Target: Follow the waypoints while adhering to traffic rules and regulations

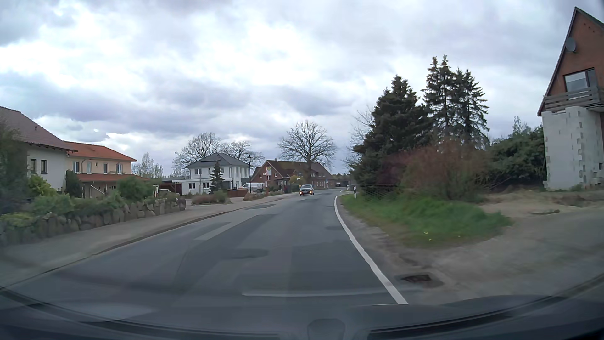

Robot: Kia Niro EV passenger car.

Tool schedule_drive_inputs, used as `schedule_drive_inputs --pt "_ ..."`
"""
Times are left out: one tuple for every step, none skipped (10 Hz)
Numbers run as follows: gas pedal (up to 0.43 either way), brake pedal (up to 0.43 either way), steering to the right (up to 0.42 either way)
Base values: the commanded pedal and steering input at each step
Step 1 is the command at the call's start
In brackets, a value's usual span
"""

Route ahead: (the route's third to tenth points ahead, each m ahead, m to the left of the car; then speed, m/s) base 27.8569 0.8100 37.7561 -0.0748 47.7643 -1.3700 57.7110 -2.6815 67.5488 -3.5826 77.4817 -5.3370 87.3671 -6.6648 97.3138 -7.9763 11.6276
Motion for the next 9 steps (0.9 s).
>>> schedule_drive_inputs --pt "0.059 0.000 0.018" --pt "0.059 0.000 0.018" --pt "0.059 0.000 0.017" --pt "0.059 0.000 0.016" --pt "0.059 0.000 0.016" --pt "0.059 0.000 0.016" --pt "0.059 0.000 0.016" --pt "0.059 0.000 0.016" --pt "0.059 0.000 0.016"
